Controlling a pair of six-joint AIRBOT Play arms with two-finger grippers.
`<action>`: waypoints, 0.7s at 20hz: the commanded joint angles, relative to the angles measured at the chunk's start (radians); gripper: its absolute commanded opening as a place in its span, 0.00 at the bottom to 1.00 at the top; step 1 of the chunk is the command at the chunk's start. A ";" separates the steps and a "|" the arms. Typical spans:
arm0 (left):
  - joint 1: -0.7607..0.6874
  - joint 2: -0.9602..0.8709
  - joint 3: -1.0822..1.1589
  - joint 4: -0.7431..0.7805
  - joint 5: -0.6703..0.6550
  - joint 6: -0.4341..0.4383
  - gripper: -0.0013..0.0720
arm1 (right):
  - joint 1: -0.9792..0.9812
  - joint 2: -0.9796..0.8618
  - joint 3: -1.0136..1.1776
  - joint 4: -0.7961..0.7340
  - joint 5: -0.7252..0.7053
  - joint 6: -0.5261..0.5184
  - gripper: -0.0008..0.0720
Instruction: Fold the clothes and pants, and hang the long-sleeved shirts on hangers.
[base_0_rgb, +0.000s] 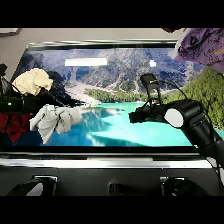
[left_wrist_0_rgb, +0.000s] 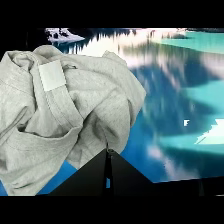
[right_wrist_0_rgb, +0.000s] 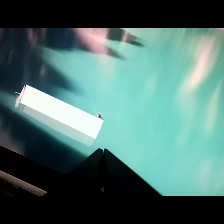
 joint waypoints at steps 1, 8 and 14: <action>0.001 0.000 -0.001 -0.003 0.001 0.000 0.05 | -0.001 -0.001 0.000 -0.001 -0.004 0.000 0.06; 0.000 -0.090 -0.007 0.124 0.001 -0.098 1.00 | -0.001 -0.001 0.000 0.000 -0.002 0.001 0.06; 0.000 -0.332 -0.109 0.132 0.178 -0.116 1.00 | -0.001 -0.001 0.000 0.000 0.000 0.000 0.06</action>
